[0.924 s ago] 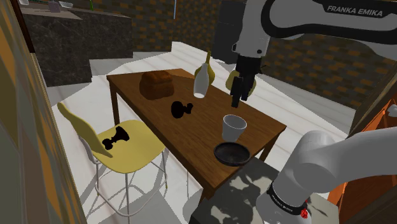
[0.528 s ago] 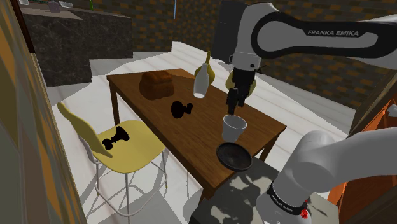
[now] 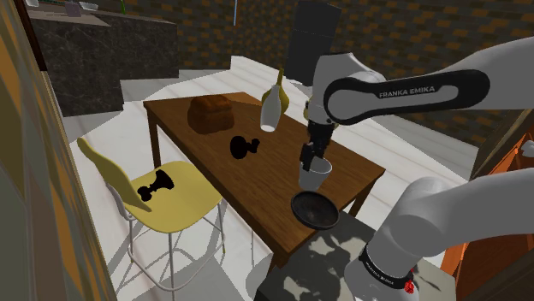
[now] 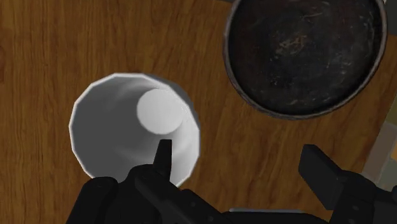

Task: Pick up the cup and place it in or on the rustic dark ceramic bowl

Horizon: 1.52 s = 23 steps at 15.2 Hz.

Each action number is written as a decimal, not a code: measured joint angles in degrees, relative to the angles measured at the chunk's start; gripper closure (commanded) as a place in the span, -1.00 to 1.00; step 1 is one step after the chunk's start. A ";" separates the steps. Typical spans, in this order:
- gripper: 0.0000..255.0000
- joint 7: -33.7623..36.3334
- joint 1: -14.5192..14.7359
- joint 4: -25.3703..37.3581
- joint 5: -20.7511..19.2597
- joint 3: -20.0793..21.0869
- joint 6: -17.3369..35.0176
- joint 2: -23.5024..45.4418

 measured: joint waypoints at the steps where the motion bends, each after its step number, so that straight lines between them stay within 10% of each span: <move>1: -1.00 0.13 -0.69 -1.16 -1.01 -0.14 2.04 0.51; 17: -1.00 1.44 -3.98 -7.14 -5.71 -0.96 16.80 8.13; 18: 1.00 1.44 -3.98 -7.14 -5.71 -0.96 16.80 8.13; 23: 1.00 1.44 -3.97 -7.13 -5.70 -0.96 16.80 8.12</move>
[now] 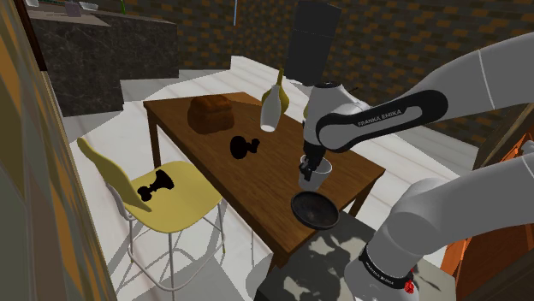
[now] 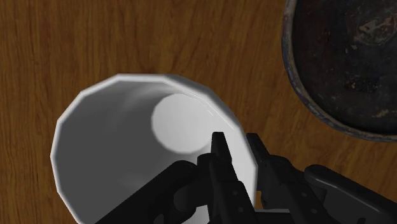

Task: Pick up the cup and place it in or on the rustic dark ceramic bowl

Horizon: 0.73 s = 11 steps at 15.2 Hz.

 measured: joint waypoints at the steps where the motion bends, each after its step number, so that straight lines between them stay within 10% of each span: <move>1: 1.00 0.00 0.00 0.00 0.00 0.00 0.00 0.00; 11: 1.00 -0.81 0.42 2.30 0.75 0.01 -5.00 -2.72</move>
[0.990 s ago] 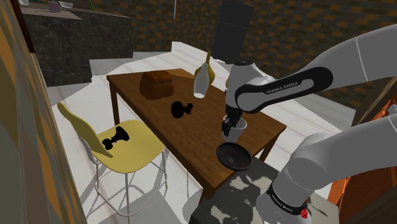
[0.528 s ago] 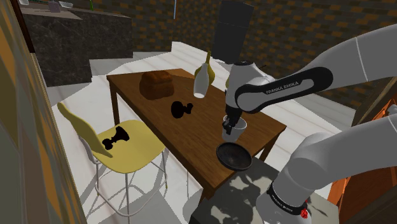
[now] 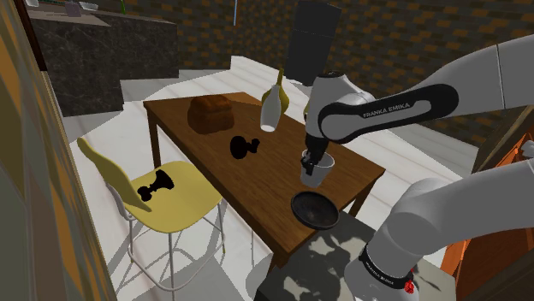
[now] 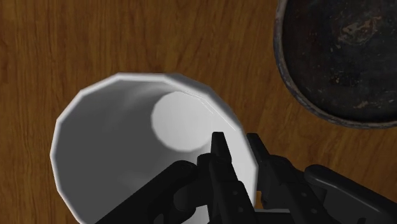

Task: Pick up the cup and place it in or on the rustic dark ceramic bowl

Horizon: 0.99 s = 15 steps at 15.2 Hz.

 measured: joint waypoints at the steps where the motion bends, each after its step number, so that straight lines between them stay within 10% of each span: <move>1: 1.00 -0.21 0.03 0.50 0.09 -0.04 -0.96 -0.48; 15: 1.00 -2.36 0.40 8.65 1.15 -0.12 -13.43 -4.95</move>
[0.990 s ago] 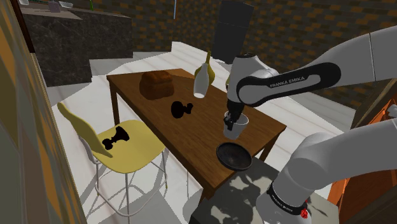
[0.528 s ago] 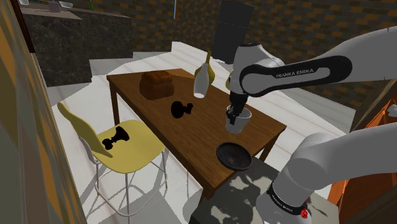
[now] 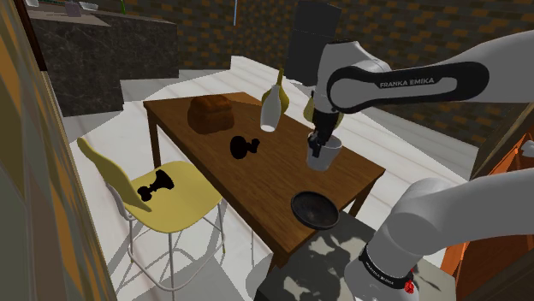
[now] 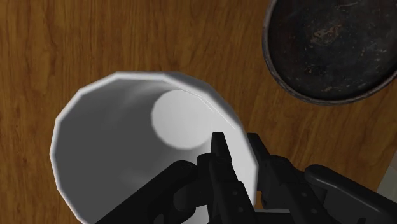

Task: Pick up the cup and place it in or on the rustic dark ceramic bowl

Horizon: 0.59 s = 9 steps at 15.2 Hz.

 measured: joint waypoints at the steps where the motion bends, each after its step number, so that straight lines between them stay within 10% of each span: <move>1: 1.00 -0.08 0.03 0.72 0.08 0.05 -0.83 -0.11; 9: 1.00 -0.49 0.37 5.56 0.76 0.60 -7.04 -1.44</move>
